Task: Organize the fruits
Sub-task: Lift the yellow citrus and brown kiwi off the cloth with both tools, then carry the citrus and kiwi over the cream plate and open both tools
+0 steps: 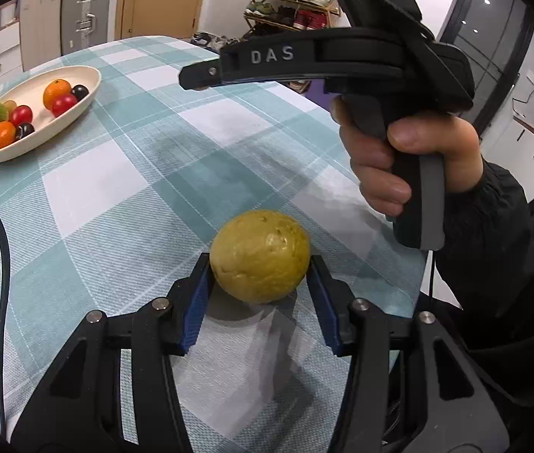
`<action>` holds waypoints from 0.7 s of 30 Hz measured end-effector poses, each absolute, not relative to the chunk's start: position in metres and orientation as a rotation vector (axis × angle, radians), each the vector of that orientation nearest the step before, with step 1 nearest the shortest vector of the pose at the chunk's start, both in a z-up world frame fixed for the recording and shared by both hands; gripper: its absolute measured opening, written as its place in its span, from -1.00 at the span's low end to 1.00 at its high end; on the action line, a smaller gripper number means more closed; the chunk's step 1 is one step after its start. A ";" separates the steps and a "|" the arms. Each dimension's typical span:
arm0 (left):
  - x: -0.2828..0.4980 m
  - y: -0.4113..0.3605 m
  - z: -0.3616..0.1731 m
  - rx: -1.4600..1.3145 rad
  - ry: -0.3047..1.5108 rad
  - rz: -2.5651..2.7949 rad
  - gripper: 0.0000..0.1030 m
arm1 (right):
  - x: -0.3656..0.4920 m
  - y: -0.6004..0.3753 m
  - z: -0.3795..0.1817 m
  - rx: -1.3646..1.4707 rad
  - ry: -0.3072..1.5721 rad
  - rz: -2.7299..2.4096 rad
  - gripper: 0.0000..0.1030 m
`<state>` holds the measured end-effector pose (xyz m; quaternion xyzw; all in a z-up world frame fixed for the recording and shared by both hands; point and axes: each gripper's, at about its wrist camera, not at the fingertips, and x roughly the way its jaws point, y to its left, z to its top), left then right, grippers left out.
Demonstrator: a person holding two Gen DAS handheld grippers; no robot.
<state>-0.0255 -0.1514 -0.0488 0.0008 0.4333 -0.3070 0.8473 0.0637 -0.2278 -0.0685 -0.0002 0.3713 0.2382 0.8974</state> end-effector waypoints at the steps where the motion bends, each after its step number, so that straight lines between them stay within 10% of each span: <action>1: -0.026 -0.150 -0.048 -0.001 0.905 -0.647 -0.09 | 0.065 -0.229 -0.069 0.002 0.769 0.493 -0.51; 21: 0.017 -0.064 -0.011 -0.125 0.727 -0.402 -0.09 | 0.086 -0.204 -0.066 -0.019 0.773 0.539 -0.50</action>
